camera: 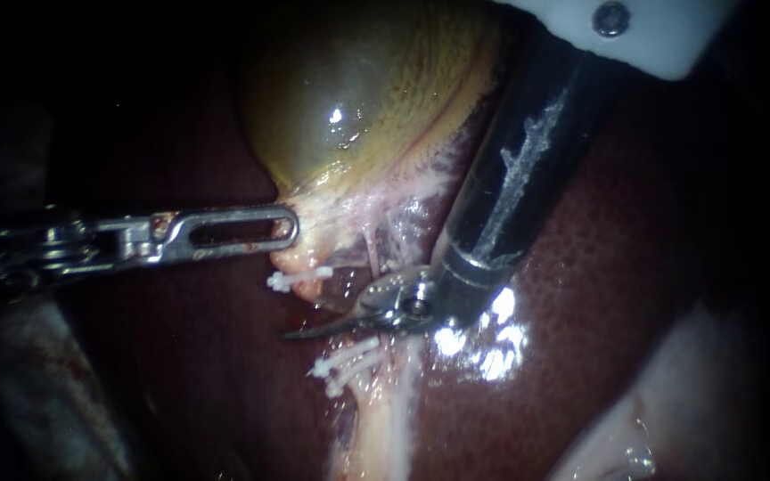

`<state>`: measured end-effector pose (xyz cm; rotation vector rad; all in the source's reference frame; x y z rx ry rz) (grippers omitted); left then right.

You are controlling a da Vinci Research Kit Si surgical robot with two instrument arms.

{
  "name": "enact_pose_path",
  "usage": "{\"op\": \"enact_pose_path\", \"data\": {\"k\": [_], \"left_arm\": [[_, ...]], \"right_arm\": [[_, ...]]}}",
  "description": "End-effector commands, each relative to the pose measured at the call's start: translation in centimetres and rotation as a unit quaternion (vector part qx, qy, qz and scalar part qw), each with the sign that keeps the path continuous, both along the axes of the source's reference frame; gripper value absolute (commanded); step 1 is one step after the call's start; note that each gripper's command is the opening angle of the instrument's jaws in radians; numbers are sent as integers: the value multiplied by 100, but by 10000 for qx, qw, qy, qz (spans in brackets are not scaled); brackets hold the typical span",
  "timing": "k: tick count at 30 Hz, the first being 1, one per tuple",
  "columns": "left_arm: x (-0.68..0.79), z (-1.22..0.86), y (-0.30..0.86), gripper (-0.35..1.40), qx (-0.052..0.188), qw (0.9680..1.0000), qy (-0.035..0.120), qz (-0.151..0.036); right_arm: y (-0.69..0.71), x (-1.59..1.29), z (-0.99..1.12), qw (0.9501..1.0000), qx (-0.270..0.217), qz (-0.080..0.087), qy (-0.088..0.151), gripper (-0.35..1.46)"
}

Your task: Go back from the cut left tube

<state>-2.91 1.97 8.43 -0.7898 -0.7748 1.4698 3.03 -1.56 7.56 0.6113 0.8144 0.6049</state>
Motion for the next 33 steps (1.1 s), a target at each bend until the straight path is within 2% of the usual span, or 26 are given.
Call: {"op": "enact_pose_path", "data": {"k": [1, 5, 8, 12, 14, 18, 25, 29, 33], "left_arm": [[0, 0, 0, -35, 0, 10000, 0, 2], [0, 0, 0, -35, 0, 10000, -1, 3], [0, 0, 0, -35, -1, 10000, -2, 4], [1, 2, 0, -35, -4, 10000, -3, 7], [1, 3, 0, -35, -7, 10000, -4, 8], [1, 4, 0, -35, -8, 10000, -5, 10], [2, 5, 1, -35, -9, 10000, -6, 11], [1, 6, 1, -35, -11, 10000, -6, 11], [1, 8, 1, -35, -14, 10000, -6, 11]], "right_arm": [[-1, -2, -1, 10000, -16, 15, 5, 71], [-3, -12, -6, 9999, -81, 75, 12, 74], [-4, -23, -12, 9998, -130, 143, 52, 69], [-2, -39, -22, 9992, -311, 246, 52, 78], [-1, -50, -29, 9986, -415, 312, 68, 79], [2, -75, -47, 9963, -680, 522, 84, 104], [11, -117, -81, 9914, -1043, 789, 77, 106], [17, -131, -90, 9885, -1256, 837, -36, 108], [21, -144, -87, 9857, -1447, 844, -172, 114]]}}
